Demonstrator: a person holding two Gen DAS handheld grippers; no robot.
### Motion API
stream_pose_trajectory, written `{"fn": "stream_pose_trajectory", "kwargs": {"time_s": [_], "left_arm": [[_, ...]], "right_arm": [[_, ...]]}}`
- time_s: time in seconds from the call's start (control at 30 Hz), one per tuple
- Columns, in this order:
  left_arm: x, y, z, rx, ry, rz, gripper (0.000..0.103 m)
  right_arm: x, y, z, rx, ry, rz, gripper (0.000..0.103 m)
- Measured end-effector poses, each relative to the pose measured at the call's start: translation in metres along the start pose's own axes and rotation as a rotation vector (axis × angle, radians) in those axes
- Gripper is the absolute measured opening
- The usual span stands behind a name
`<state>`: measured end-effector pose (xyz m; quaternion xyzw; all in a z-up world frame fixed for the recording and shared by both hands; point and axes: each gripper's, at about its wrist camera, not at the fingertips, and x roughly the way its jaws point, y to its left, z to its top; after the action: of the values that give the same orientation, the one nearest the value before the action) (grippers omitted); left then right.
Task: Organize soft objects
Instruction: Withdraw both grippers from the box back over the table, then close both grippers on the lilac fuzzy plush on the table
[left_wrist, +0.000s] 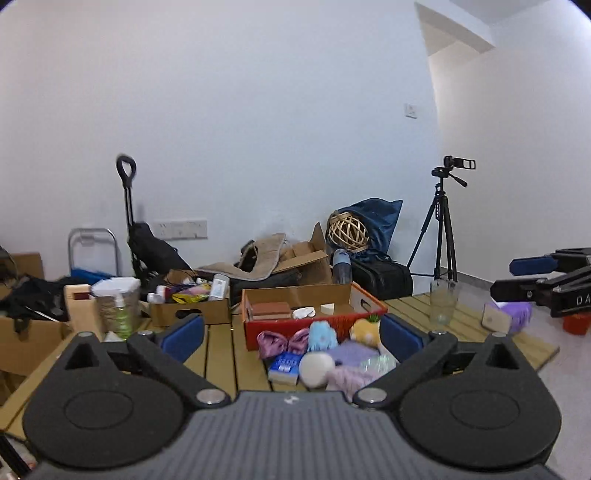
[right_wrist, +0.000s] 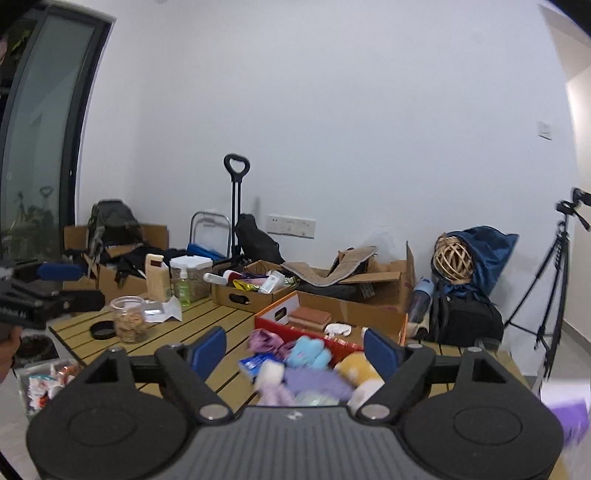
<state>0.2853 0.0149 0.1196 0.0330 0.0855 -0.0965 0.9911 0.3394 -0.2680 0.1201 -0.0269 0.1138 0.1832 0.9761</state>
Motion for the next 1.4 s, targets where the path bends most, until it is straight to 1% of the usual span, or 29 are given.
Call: {"fn": "stream_pose_trajectory", "kwargs": {"time_s": [0.07,0.13,0.17,0.2,0.27,0.37,0.4,0.5,0.63,0.77,0.8,0.87,0.93,0.97,1.0,1.03,1.1,1.17,1.23,1.27,1.3,1.33,1.37,1.4], "left_arm": [[-0.026,-0.007,-0.018,0.019,-0.019,0.019,0.103],[-0.041,-0.011,-0.034,0.033,-0.028,0.028,0.103],[-0.047,-0.014,-0.041,0.026,-0.019,0.034,0.103],[-0.05,-0.015,-0.047,0.022,-0.005,0.025,0.103],[-0.05,-0.015,-0.054,0.013,0.03,-0.003,0.103],[-0.045,-0.014,-0.058,0.015,0.046,0.005,0.103],[-0.041,-0.013,-0.059,0.004,0.049,0.004,0.103],[-0.027,-0.013,-0.064,-0.021,0.08,-0.004,0.103],[-0.003,-0.015,-0.077,-0.032,0.14,-0.012,0.103],[0.032,-0.016,-0.09,-0.058,0.208,-0.035,0.103],[0.043,-0.017,-0.092,-0.064,0.221,-0.042,0.103],[0.067,-0.016,-0.094,-0.08,0.241,-0.065,0.103],[0.099,-0.017,-0.096,-0.109,0.284,-0.1,0.101],[0.115,-0.017,-0.095,-0.121,0.29,-0.124,0.096],[0.128,-0.017,-0.094,-0.131,0.295,-0.138,0.089],[0.148,-0.017,-0.091,-0.144,0.309,-0.143,0.085],[0.183,-0.015,-0.083,-0.173,0.326,-0.156,0.074],[0.219,-0.014,-0.075,-0.203,0.345,-0.173,0.068],[0.249,-0.013,-0.07,-0.236,0.368,-0.18,0.062],[0.262,-0.011,-0.07,-0.25,0.383,-0.184,0.054],[0.275,-0.01,-0.071,-0.259,0.405,-0.195,0.042],[0.285,-0.009,-0.074,-0.267,0.433,-0.203,0.033],[0.29,-0.009,-0.079,-0.274,0.459,-0.219,0.017],[0.291,-0.008,-0.083,-0.285,0.475,-0.232,0.01]], "right_arm": [[-0.024,0.017,-0.02,0.003,-0.022,-0.007,0.089],[-0.044,0.029,-0.041,0.029,-0.032,-0.013,0.09],[-0.052,0.035,-0.052,0.039,-0.036,-0.014,0.09],[-0.059,0.038,-0.062,0.06,-0.038,-0.019,0.09],[-0.064,0.044,-0.076,0.069,-0.003,-0.018,0.09],[-0.061,0.044,-0.086,0.054,0.049,-0.034,0.09],[-0.06,0.043,-0.088,0.054,0.05,-0.043,0.09],[-0.051,0.04,-0.094,0.079,0.05,-0.064,0.089],[-0.029,0.038,-0.107,0.109,0.087,-0.075,0.088],[-0.004,0.032,-0.117,0.146,0.119,-0.049,0.087],[0.004,0.03,-0.12,0.161,0.13,-0.044,0.086],[0.022,0.022,-0.125,0.2,0.163,-0.04,0.079],[0.041,0.014,-0.129,0.25,0.202,-0.024,0.075],[0.052,0.011,-0.13,0.268,0.216,-0.013,0.071],[0.063,0.008,-0.131,0.272,0.222,-0.003,0.069],[0.074,0.006,-0.132,0.273,0.23,0.002,0.066],[0.095,0.001,-0.132,0.286,0.25,0.007,0.06],[0.118,-0.006,-0.131,0.316,0.259,0.019,0.053],[0.138,-0.011,-0.129,0.334,0.263,0.029,0.049],[0.149,-0.014,-0.129,0.34,0.265,0.036,0.046],[0.159,-0.015,-0.129,0.345,0.267,0.042,0.045],[0.169,-0.016,-0.129,0.348,0.272,0.05,0.043],[0.178,-0.018,-0.129,0.349,0.278,0.056,0.04],[0.186,-0.02,-0.131,0.35,0.283,0.061,0.038]]}}
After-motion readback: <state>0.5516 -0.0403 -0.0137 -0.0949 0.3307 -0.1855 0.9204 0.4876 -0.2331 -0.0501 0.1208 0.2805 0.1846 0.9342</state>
